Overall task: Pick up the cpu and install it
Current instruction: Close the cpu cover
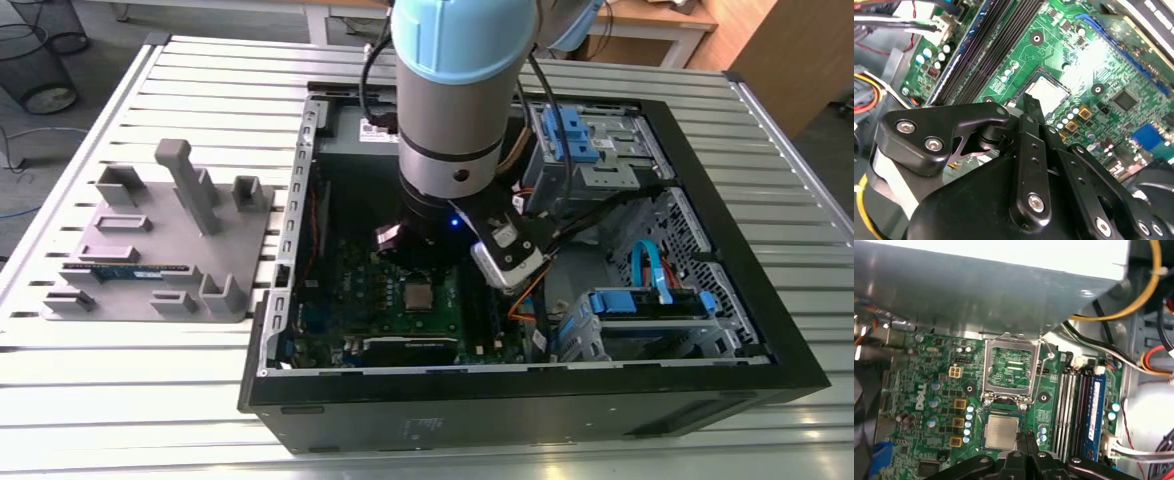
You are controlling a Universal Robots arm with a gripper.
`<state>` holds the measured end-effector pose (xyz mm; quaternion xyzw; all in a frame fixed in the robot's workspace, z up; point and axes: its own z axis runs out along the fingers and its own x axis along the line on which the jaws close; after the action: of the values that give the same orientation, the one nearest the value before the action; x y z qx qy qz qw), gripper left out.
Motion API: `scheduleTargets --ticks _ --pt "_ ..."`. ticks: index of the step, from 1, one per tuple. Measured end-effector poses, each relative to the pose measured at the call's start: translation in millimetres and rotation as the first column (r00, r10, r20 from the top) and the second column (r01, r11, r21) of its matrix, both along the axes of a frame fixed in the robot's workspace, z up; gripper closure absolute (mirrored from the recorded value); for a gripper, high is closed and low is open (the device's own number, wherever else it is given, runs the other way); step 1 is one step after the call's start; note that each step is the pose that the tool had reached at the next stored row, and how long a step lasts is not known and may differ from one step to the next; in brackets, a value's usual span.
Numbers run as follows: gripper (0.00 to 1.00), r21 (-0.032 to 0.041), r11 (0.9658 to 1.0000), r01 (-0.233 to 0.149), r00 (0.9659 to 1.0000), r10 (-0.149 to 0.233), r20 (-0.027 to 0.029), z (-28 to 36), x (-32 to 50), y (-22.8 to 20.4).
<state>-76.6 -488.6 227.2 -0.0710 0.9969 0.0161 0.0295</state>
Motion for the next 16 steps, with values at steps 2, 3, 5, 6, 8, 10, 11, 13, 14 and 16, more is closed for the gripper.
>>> scheduleTargets --ticks 2,3,5,6,8,10,11,13,14,16 --pt "0.89 0.0 0.9993 -0.038 0.9993 0.038 0.0 -0.7 0.0 0.0" --pt "0.89 0.0 0.9984 -0.056 0.9984 0.056 0.0 -1.0 0.0 0.0" --pt "0.89 0.0 0.9958 -0.091 0.9958 0.091 0.0 -1.6 0.0 0.0" --pt "0.89 0.0 0.994 -0.109 0.994 0.109 0.0 -1.9 0.0 0.0" --pt "0.89 0.0 0.9892 -0.146 0.9892 0.146 0.0 -2.5 0.0 0.0" --pt "0.89 0.0 0.9834 -0.182 0.9834 0.182 0.0 -3.2 0.0 0.0" --pt "0.89 0.0 0.9799 -0.199 0.9799 0.199 0.0 -3.5 0.0 0.0" --pt "0.89 0.0 0.9721 -0.235 0.9721 0.235 0.0 -3.9 0.0 0.0" --pt "0.89 0.0 0.9678 -0.252 0.9678 0.252 0.0 -4.2 0.0 0.0" --pt "0.89 0.0 0.9576 -0.288 0.9576 0.288 0.0 -4.6 0.0 0.0"
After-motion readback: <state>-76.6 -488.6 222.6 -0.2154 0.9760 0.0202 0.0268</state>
